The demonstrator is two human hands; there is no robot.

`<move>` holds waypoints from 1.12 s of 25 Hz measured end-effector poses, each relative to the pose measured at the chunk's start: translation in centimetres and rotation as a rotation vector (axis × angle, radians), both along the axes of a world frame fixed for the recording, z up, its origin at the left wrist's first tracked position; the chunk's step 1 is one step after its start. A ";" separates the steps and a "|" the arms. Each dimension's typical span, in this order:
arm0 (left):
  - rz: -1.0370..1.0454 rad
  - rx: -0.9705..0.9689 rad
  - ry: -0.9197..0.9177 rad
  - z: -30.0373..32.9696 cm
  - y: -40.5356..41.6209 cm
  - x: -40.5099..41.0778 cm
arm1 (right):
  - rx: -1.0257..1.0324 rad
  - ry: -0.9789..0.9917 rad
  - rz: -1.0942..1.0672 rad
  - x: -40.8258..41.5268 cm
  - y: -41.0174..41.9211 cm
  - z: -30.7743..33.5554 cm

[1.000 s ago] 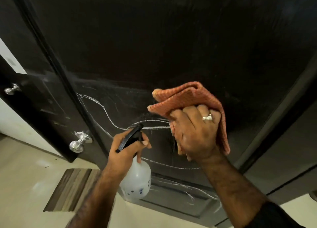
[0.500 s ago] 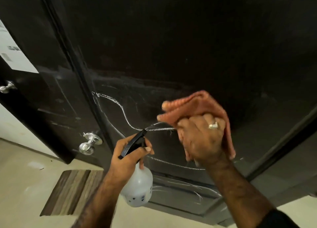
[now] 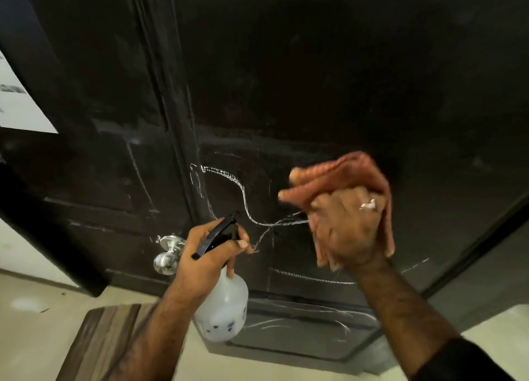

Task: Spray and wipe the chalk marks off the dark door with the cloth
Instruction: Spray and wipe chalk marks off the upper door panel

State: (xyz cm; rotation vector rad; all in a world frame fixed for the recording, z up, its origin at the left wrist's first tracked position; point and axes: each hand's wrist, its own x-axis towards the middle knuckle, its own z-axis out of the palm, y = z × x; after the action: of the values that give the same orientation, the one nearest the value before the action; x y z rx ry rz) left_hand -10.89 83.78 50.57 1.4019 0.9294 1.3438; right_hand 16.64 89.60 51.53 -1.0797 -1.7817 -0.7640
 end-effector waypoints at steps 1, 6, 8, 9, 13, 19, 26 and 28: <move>-0.010 -0.006 0.006 0.0 -0.2 -0.5 | -0.197 -0.084 0.114 -0.2 -1.0 -3.1; -0.008 -0.026 0.024 0.3 -0.3 -2.1 | -0.176 -0.180 0.049 0.5 -0.4 -2.9; -0.016 -0.024 0.013 0.4 0.3 -2.2 | 0.043 -0.038 -0.058 -0.6 0.6 3.7; -0.015 -0.023 0.003 0.3 0.6 -2.2 | 0.139 0.034 -0.078 -1.5 0.6 6.1; 0.016 -0.025 0.019 0.0 1.3 -2.4 | -0.174 -0.026 0.142 -2.8 0.0 -2.4; 0.066 -0.024 0.038 1.2 1.9 -2.3 | 0.109 -0.136 0.087 -2.0 1.1 2.6; 0.146 0.007 0.072 1.7 1.4 -1.7 | -0.487 -0.124 0.286 -4.0 0.2 -3.7; 0.187 -0.002 0.079 1.6 0.5 -2.0 | -0.538 -0.335 0.315 -3.5 -0.3 -6.5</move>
State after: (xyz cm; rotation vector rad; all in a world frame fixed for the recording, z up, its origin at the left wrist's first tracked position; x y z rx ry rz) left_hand -12.88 84.31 52.14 1.4020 1.1378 1.4325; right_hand 13.14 89.32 44.99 -1.0017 -2.4622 -0.2819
